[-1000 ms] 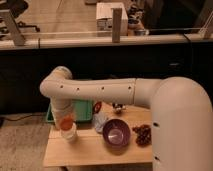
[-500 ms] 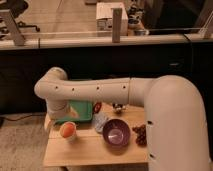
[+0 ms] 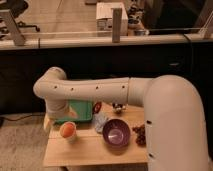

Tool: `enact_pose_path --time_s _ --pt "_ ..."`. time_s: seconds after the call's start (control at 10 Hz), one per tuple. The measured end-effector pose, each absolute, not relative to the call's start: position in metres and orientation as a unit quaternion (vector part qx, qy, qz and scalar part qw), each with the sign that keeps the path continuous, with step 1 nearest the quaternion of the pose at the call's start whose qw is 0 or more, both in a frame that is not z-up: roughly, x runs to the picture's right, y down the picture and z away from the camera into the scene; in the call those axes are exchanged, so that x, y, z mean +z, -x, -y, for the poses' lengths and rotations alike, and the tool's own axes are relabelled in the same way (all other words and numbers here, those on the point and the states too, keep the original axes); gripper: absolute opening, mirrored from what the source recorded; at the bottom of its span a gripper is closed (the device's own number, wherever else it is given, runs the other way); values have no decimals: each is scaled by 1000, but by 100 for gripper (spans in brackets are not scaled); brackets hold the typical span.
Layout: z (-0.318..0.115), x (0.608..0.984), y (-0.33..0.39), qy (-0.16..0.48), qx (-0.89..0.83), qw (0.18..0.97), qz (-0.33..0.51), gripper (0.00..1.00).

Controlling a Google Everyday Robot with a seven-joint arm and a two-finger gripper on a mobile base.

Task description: Place apple in paper cup

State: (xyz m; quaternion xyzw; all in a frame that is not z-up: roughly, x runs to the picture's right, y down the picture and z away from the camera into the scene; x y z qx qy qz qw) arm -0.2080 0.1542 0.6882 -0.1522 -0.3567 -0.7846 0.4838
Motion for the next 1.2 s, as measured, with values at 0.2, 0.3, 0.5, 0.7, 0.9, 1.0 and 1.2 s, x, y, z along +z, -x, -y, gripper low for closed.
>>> enact_pose_path --time_s 0.2,0.3,0.5,0.7,0.9,1.0,1.2 --pt "-152 687 208 144 -785 483 361 80" --pt "-151 686 208 140 -786 482 362 80" --pt "-151 686 207 139 -785 483 362 80" --pt "-151 686 208 139 -786 482 362 80" --pt "-151 686 209 139 -786 482 362 80" --pt "-151 686 209 139 -786 482 362 80" --pt "-151 686 209 139 -786 482 362 80"
